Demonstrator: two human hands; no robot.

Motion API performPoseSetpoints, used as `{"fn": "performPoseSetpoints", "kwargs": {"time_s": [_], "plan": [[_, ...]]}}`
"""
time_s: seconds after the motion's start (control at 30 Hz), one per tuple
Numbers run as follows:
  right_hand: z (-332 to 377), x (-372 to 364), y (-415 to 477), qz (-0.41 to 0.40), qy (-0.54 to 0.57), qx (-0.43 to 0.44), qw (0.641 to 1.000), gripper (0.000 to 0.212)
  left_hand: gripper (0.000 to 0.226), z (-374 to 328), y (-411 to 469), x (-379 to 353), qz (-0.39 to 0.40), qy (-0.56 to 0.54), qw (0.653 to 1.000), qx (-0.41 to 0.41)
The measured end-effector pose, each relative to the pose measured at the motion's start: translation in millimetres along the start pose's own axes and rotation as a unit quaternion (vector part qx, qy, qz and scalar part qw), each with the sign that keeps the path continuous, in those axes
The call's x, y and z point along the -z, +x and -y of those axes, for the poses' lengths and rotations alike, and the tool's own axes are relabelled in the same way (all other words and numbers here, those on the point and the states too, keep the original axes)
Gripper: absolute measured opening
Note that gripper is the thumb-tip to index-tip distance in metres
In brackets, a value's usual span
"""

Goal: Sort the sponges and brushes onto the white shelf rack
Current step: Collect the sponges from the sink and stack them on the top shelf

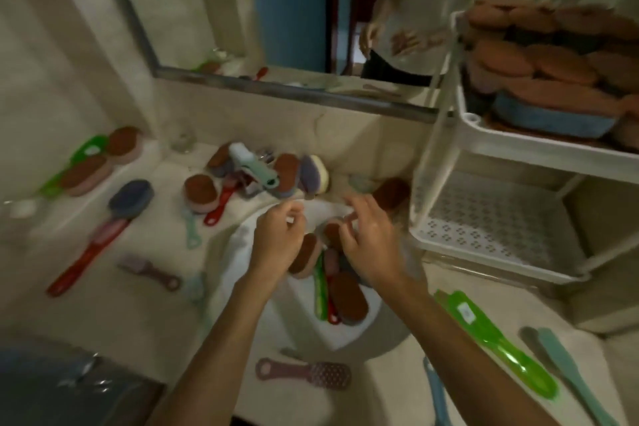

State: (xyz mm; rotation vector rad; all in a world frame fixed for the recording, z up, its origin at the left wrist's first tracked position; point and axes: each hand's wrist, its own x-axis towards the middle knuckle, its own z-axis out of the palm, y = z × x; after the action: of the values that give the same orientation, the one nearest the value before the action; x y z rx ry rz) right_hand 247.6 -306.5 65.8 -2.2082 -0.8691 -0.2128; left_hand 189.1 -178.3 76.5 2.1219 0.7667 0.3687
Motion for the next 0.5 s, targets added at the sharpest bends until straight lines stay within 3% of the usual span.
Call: {"fn": "performPoseSetpoints", "kwargs": {"time_s": [0.17, 0.3, 0.5], "plan": [[42, -86, 10, 0.131, -0.001, 0.023, 0.991, 0.037, 0.029, 90, 24, 56, 0.0, 0.003, 0.995, 0.097], [80, -159, 30, 0.234, -0.019, -0.01, 0.972, 0.038, 0.025, 151, 56, 110, -0.016, 0.04, 0.988, 0.146], [122, -252, 76, 0.278, -0.036, -0.085, 0.956, 0.045, 0.03, 229, 135, 183, -0.009, 0.111, 0.981, 0.157]]}}
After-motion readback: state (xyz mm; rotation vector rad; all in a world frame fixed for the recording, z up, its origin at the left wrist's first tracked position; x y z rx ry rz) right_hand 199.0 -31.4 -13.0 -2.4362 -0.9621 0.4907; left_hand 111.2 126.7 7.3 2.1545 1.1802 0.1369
